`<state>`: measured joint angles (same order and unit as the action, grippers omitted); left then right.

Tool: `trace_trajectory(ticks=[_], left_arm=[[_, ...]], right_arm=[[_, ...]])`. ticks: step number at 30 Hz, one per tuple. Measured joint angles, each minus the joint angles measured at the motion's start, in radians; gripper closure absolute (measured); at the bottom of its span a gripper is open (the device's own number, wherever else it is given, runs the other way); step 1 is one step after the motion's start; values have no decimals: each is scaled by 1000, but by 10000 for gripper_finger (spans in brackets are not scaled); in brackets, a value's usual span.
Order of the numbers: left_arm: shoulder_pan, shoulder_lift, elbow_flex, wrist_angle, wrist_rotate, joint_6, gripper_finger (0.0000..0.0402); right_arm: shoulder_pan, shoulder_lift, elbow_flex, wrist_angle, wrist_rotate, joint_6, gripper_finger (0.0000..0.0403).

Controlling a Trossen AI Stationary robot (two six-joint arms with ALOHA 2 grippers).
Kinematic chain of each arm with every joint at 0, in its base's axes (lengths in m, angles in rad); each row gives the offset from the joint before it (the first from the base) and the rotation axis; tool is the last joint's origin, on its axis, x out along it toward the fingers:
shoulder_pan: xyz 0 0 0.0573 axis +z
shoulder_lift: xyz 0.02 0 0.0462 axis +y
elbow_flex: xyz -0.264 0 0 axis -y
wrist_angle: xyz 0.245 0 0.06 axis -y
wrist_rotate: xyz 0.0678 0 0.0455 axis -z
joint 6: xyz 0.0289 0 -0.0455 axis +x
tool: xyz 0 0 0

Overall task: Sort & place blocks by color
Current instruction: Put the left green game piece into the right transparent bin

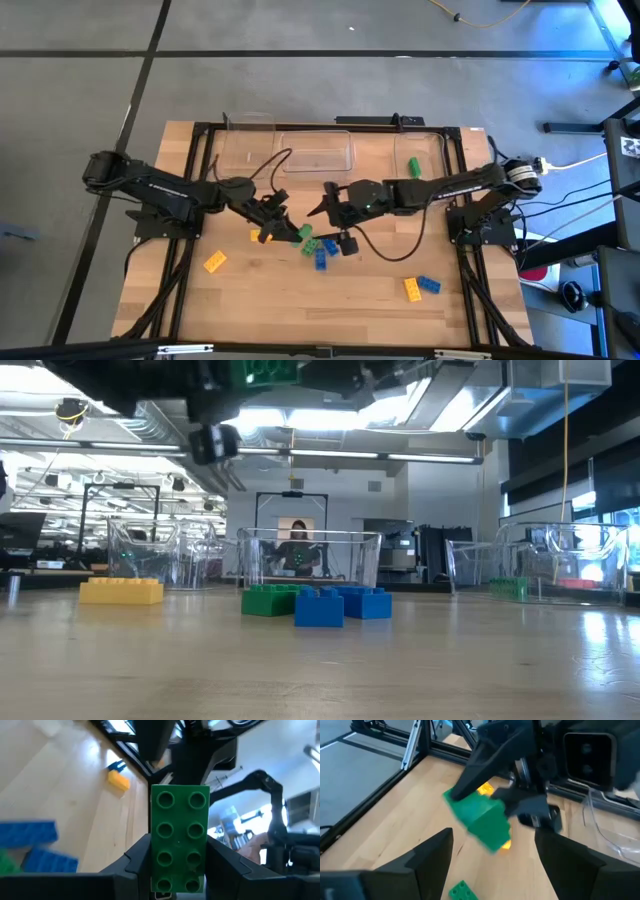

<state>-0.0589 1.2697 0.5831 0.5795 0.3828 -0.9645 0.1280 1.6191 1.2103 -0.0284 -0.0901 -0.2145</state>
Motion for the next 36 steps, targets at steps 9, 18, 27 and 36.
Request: trace_trajectory(ticks=[9, 18, 27, 36], left_arm=[[25, 80, 71, -6, 97, 59, 272], [35, 79, 70, -4, 112, 60, 272], [34, 79, 70, -5, 106, 59, 261], [127, 56, 69, 5, 233, 58, 187]], right_arm=[[6, 21, 14, 20, -51, 0, 125], [26, 22, 16, 41, -90, 3, 254], [27, 21, 16, 22, -132, 53, 297], [24, -72, 16, -192, -142, 82, 297]])
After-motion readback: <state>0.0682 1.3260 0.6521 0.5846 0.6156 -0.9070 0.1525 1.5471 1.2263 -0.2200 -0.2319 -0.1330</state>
